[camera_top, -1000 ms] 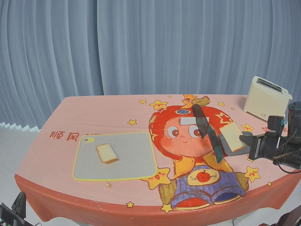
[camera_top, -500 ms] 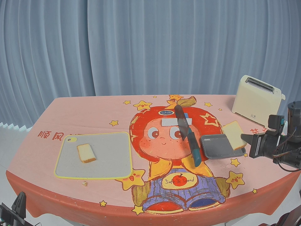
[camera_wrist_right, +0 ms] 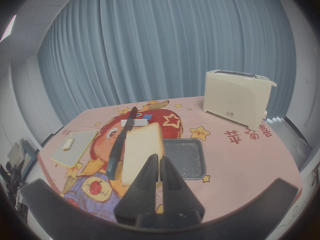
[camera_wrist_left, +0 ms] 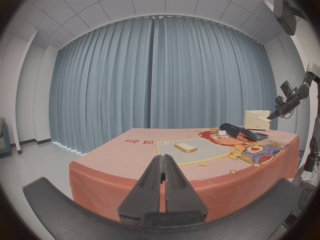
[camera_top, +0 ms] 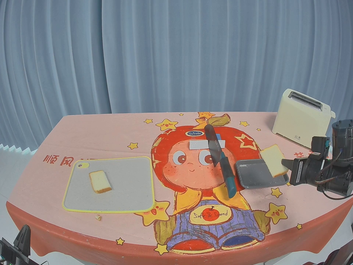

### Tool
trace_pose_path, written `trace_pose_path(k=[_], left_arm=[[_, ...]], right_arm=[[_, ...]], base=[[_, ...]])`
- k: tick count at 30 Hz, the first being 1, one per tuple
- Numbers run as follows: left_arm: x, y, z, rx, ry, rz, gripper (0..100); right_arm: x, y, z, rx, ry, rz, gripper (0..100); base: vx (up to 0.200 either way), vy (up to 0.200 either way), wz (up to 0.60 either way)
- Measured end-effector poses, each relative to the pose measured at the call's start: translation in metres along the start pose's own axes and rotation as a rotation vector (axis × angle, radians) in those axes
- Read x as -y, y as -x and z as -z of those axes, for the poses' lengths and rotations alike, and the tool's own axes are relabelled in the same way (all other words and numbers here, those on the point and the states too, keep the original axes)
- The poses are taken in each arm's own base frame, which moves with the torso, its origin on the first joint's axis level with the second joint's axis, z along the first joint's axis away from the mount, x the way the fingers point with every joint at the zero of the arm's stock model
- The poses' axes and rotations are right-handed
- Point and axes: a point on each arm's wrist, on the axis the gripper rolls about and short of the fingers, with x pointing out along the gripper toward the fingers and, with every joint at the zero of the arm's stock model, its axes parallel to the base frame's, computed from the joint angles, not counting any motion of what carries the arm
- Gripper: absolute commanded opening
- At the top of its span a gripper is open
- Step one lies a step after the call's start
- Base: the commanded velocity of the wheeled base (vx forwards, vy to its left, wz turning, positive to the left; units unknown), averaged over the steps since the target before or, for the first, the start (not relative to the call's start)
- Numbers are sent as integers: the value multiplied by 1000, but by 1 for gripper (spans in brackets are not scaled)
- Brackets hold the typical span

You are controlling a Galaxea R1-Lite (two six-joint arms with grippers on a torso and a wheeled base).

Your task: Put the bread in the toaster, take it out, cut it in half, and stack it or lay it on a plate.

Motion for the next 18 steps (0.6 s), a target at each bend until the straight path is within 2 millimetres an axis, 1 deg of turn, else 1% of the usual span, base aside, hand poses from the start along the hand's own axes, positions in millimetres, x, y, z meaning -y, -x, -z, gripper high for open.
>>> trace_pose_path(k=[4,8,15,18], left_arm=[[0,0,0,0,0,0,0],[0,0,0,0,0,0,0],[0,0,0,0,0,0,0],[0,0,0,0,0,0,0]], right_arm=[[5,-12,0,-17,-8,70,0],[6,-22,-1,-30,-16,98,0],[5,-30,-4,-38,-54,101,0],[3,-33,-5,-40,-104,100,0]], base=[[0,0,0],[0,0,0],[0,0,0],[0,0,0]])
